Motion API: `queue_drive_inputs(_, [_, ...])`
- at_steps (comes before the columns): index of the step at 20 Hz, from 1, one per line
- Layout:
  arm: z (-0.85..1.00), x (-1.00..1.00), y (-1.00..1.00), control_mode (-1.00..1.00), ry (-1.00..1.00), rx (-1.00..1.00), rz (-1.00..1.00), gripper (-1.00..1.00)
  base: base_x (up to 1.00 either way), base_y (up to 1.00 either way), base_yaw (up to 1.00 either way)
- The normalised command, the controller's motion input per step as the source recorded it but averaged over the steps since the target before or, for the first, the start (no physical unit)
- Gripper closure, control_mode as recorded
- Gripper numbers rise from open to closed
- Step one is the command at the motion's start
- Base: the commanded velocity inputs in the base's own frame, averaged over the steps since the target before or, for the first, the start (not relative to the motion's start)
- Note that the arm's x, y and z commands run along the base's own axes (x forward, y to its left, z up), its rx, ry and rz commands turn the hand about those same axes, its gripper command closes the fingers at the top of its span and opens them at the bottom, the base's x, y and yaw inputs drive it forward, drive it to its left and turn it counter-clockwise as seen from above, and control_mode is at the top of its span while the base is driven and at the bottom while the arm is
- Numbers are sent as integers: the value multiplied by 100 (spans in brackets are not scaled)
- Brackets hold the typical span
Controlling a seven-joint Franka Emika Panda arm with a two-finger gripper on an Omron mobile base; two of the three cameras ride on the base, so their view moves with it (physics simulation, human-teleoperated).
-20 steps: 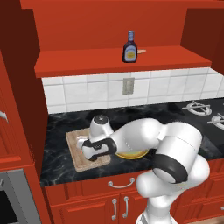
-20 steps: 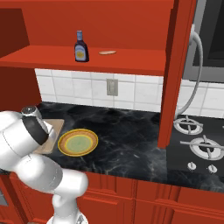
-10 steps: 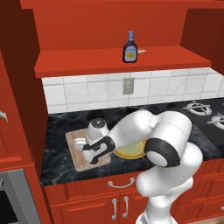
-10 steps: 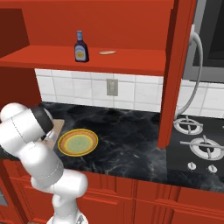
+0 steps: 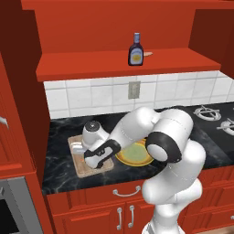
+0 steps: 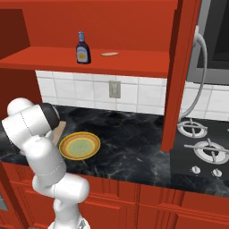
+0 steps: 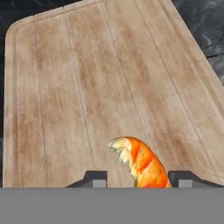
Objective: Pick the shrimp from the plate and place it on the cutting board. Then pick the condiment bottle from the cabinet and place it next to the cutting board.
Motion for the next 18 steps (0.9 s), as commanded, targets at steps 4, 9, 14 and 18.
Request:
queue_drive_inputs(4, [-5, 3, 2, -100, -4, 0, 0, -100, 0, 0, 0])
queue_drive_inputs(9, [2, 0, -5, -100, -6, 0, 0, -100, 0, 0, 0])
queue_drive_inputs(14, [16, 0, -20, -100, -12, 4, 0, -100, 0, 0, 0])
queue_drive_inputs(18, [24, 0, -34, -100, -13, 7, 0, -100, 0, 0, 0])
